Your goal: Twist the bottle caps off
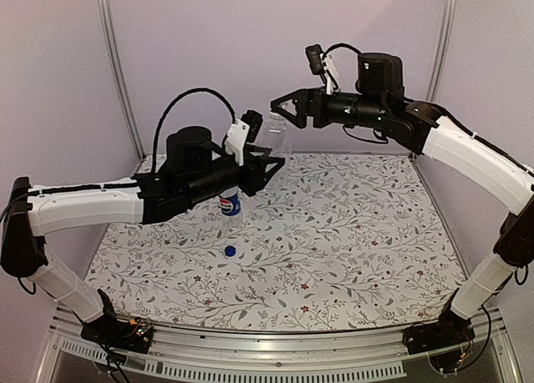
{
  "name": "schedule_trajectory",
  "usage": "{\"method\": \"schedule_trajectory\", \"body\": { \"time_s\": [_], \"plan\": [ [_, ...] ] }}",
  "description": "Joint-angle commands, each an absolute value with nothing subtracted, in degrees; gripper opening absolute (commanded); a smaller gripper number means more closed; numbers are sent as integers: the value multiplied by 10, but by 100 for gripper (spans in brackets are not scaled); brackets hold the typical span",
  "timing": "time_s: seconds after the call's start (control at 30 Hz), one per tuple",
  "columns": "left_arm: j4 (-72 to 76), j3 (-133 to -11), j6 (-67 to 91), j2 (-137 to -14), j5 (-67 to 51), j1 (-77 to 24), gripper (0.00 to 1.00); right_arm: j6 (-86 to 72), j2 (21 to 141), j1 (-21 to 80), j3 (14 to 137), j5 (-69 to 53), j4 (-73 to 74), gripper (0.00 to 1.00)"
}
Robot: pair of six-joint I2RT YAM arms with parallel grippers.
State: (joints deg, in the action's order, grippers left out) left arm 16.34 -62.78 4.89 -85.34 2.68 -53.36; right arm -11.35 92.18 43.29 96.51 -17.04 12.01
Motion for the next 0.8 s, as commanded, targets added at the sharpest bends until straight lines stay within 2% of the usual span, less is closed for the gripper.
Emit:
{"method": "schedule_trajectory", "body": {
  "time_s": [0.0, 0.37, 0.63, 0.77],
  "plan": [
    [172, -619, 33, -855, 37, -541, 26, -109, 941, 441, 993, -178, 129, 82],
    [168, -620, 32, -863, 35, -543, 26, -110, 953, 444, 994, -209, 126, 52],
    [165, -621, 27, -858, 29, -543, 26, -104, 950, 444, 988, -235, 124, 23],
    [174, -612, 15, -842, -23, -541, 26, -74, 936, 441, 975, -275, 120, 7]
  ]
}}
